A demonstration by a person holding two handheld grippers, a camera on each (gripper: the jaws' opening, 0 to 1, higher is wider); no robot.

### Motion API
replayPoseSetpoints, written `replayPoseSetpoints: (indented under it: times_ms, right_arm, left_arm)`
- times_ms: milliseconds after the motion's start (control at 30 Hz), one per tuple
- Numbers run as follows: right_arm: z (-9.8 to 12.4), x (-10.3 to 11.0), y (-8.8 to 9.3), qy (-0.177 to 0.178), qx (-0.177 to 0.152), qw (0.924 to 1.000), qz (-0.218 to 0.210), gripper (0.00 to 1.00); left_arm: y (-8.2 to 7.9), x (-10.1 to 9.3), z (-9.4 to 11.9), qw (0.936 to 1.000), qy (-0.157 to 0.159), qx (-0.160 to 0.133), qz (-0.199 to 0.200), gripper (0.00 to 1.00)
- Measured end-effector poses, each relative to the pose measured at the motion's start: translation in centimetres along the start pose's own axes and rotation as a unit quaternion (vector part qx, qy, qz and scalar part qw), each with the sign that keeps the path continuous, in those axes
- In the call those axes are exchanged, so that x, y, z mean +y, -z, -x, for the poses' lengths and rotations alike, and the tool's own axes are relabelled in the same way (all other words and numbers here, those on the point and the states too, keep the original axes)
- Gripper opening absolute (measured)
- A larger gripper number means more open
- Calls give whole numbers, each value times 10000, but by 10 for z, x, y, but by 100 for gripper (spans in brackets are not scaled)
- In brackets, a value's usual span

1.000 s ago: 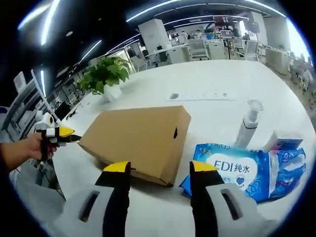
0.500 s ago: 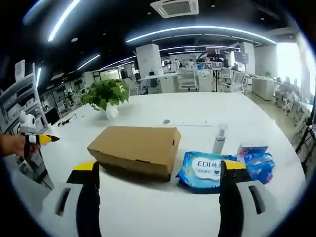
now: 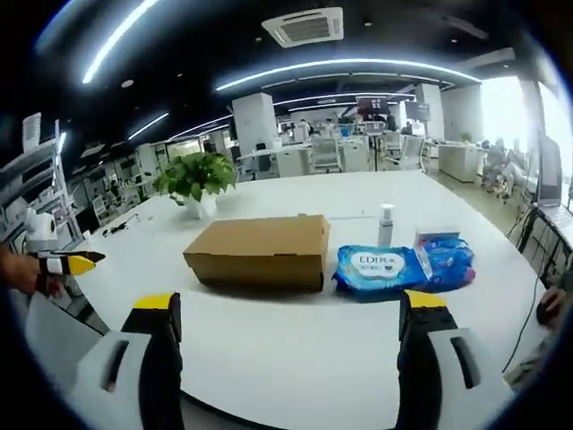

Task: Operate the shoe box by opening the lid, removing the specified soft item, and placing it in the target area until the item is outside and the box remains undamaged.

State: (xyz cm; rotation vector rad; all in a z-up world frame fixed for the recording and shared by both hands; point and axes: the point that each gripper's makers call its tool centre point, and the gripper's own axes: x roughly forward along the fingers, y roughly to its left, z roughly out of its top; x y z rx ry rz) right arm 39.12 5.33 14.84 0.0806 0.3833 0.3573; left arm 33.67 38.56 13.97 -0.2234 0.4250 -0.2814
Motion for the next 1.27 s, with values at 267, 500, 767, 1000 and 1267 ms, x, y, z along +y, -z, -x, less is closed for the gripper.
replayPoseSetpoints:
  times_ms: [267, 500, 767, 1000, 1267]
  right_arm:
    - [9, 10, 0, 136, -220, 9992, 302, 96]
    - [14, 2, 0, 444, -345, 9975, 418, 93]
    - [22, -8, 8, 705, -349, 9969, 104, 90]
    - [21, -4, 10, 667, -338, 9970, 176, 95]
    - [19, -3, 15, 632, -200, 9975, 256, 93]
  left_arm:
    - [-10, 5, -1, 9971, -306, -275, -646, 100]
    - [-19, 10, 0, 9923, -434, -578, -1002, 97]
    - [-15, 13, 0, 9935, -419, -502, -929, 100]
    - [-13, 13, 1, 9934, -391, -496, -955, 100]
    - [-9, 11, 1, 9942, -364, -434, -914, 100]
